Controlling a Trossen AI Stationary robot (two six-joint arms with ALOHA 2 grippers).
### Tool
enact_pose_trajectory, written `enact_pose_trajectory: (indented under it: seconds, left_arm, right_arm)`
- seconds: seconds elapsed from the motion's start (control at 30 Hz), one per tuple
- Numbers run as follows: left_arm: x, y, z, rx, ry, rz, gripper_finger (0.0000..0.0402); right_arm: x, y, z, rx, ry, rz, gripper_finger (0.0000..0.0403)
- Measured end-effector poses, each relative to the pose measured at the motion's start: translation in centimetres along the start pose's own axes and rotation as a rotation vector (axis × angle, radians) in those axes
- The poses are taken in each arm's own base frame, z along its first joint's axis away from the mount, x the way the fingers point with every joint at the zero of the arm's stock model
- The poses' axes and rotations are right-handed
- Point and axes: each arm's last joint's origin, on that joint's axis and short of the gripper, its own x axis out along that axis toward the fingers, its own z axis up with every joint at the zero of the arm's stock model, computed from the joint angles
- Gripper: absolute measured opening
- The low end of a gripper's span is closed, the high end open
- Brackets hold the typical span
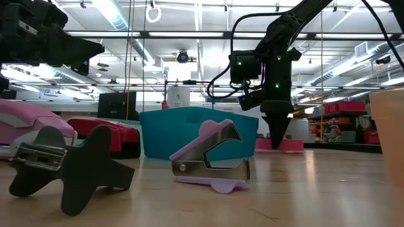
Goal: Pick and place Stapler, Stapler remover, tape
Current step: Put the pink tape into the orange bin
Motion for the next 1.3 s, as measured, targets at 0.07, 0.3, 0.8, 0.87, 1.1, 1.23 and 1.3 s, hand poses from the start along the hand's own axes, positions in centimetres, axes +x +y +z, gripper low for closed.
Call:
enact_pose_trajectory:
  seconds: [0.07, 0.3, 0.8, 0.87, 1.1, 1.23, 1.3]
  left_arm:
    - [0.0, 0.0, 0.0, 0.0, 0.0, 0.0, 0.003]
    - [0.0, 0.0, 0.0, 0.0, 0.0, 0.0, 0.003]
    - [0.0, 0.0, 0.0, 0.0, 0.0, -0.001, 0.003]
    - [0.0, 0.0, 0.0, 0.0, -0.001, 0.0, 0.003]
    - [0.0, 0.0, 0.0, 0.0, 0.0, 0.0, 0.003]
    - [0.0, 0.0, 0.0, 0.0, 0.0, -0.001, 0.003]
    - [0.0, 0.0, 0.0, 0.0, 0.0, 0.0, 0.003]
  right_arm:
    - [-0.4, 0.0, -0.1, 0.005, -0.01, 0.009, 0.0086]
    - [-3.1, -0.1, -0.9, 0.016, -0.052, 0.014, 0.0085]
    - [-12.3, 1.4, -5.6, -0.097, -0.278, 0.078, 0.0085]
    - [-13.2, 1.6, -6.3, -0.123, -0.298, 0.081, 0.0085]
    - [-15.0, 2.5, -7.8, -0.232, -0.359, 0.168, 0.0085]
    - [-15.1, 3.1, -8.1, -0.281, -0.358, 0.237, 0.0085]
    - [-15.2, 3.5, -8.2, -0.333, -0.359, 0.258, 0.0085]
